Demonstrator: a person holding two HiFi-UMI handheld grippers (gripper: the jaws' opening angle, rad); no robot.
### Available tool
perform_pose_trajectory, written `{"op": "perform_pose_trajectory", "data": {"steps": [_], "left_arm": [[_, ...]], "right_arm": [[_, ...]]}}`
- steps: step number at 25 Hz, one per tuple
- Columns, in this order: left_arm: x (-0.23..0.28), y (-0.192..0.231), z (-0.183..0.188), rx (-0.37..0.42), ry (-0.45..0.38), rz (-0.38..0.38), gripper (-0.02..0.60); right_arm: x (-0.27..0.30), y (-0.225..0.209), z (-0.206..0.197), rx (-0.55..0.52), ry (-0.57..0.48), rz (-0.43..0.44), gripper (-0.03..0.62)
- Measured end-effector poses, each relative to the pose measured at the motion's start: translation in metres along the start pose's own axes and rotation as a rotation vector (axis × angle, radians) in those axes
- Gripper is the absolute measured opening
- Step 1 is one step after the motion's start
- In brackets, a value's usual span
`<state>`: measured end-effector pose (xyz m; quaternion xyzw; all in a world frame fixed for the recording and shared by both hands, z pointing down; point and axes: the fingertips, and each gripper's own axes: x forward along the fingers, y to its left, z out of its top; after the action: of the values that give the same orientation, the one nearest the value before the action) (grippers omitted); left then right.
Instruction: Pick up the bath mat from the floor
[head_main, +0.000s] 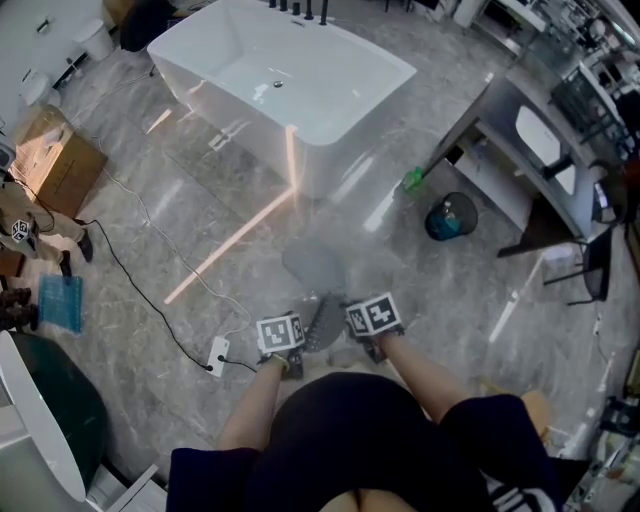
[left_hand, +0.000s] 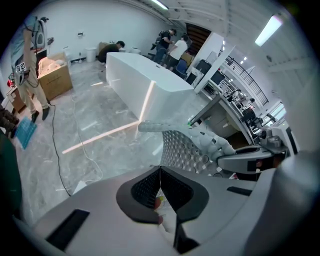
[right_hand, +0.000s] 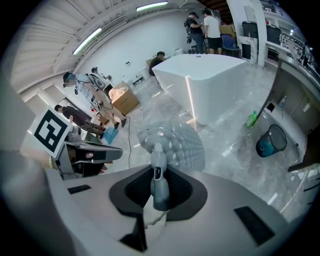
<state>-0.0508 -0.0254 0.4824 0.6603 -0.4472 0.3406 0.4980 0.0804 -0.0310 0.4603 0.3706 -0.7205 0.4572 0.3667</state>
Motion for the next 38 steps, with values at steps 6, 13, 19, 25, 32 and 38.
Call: {"op": "perform_pose_trajectory", "data": {"steps": [6,13,19,25,32,38], "left_arm": [[-0.012,-0.004,0.005,-0.021,-0.041,-0.02,0.002],[-0.023,-0.011,0.018,0.015,-0.077,-0.029,0.002],[-0.023,-0.02,0.017,0.038,-0.08,-0.033,0.002],[-0.019,-0.022,0.015,0.009,-0.079,-0.046,0.002],[-0.017,-0.024,0.018,0.008,-0.079,-0.045,0.002],[-0.016,-0.027,0.015,0.004,-0.08,-0.045,0.002]], "right_arm": [[-0.017,0.011,0.001,0.031,-0.049,0.042,0.052],[-0.026,0.019,0.002,0.057,-0.09,0.08,0.052],[-0.03,0.016,-0.003,0.083,-0.092,0.102,0.052],[-0.033,0.015,-0.008,0.083,-0.089,0.105,0.054],[-0.037,0.013,-0.003,0.069,-0.102,0.095,0.052],[-0.038,0.009,-0.006,0.068,-0.11,0.097,0.049]]}}
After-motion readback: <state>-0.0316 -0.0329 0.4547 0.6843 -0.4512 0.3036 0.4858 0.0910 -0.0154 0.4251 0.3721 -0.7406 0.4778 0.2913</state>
